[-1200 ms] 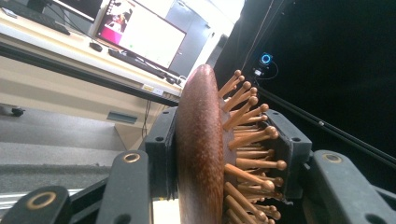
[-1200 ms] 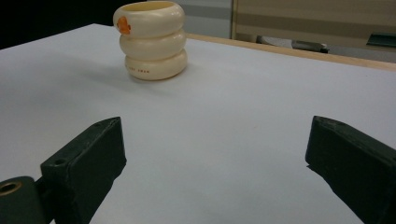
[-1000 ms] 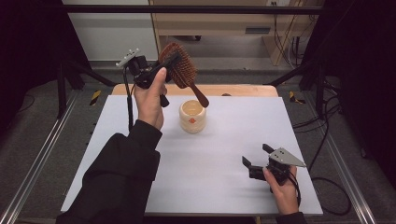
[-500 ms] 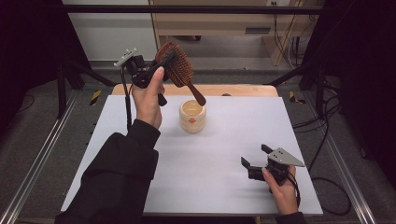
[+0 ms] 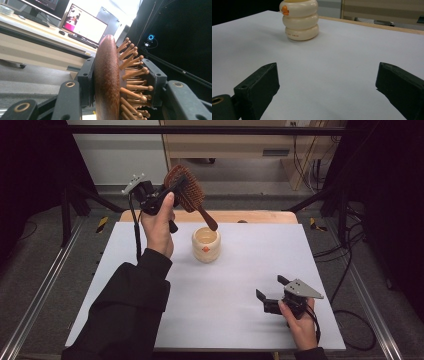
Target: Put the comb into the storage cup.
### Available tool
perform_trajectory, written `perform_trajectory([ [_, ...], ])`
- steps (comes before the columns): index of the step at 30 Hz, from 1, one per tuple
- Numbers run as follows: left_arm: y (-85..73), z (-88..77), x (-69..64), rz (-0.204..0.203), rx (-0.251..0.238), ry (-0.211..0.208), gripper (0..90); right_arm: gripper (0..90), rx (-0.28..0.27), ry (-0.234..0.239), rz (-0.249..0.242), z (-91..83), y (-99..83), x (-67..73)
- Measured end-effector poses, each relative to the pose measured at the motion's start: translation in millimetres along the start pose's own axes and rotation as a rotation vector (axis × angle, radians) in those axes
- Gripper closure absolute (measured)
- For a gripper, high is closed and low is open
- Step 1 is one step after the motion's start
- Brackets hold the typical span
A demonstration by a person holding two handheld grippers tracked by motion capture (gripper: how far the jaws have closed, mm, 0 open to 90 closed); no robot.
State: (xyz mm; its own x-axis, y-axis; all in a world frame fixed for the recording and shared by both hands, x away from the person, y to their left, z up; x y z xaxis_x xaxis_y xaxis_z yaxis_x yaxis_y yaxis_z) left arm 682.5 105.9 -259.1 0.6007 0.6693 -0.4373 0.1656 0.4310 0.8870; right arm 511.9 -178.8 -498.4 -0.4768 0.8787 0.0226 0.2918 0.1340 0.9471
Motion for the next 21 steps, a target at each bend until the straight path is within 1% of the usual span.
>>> perform_trajectory([
  [4, -5.9, 1.6, 5.0, 0.008, 0.013, 0.009, 51.2, 5.2, -0.001, 0.000, -0.006, 0.0, 0.0, -0.2],
  [7, -10.7, 2.6, 8.2, 0.005, 0.022, 0.015, 51.3, 5.2, 0.001, 0.002, -0.007, -0.2, -0.2, -0.1],
  [10, -12.7, 3.4, 10.6, 0.003, 0.020, 0.023, 51.2, 5.2, -0.004, 0.013, 0.003, -0.1, 0.1, 0.5],
  [12, -14.1, 3.9, 12.0, 0.011, 0.025, 0.026, 51.2, 5.2, -0.006, 0.026, 0.017, 0.1, 0.3, 1.4],
  [15, -15.5, 4.8, 14.0, 0.026, 0.031, 0.032, 51.2, 5.2, -0.003, 0.026, 0.014, 0.6, -0.5, 2.2],
  [19, -18.3, 5.5, 17.0, 0.026, 0.034, 0.037, 51.2, 5.2, -0.007, 0.020, 0.001, 0.5, -0.1, 2.2],
  [21, -20.2, 5.9, 18.3, 0.028, 0.039, 0.040, 51.2, 5.2, -0.010, 0.018, 0.001, -0.1, 0.5, 2.0],
])
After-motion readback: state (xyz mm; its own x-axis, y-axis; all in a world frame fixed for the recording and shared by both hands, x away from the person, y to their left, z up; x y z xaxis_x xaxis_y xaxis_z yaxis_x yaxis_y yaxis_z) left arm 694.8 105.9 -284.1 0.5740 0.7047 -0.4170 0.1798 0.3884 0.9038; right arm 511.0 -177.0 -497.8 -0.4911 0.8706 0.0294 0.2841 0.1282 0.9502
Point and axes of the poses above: each handheld gripper's, and its own axes: z roughly forward along the jaws, y roughly out of its top, x roughly to its left, the point moved 10 cm from there along z, roughly forward along the jaws, and after that the axes turned 4 degrees about -y, right-handed, at the moved point
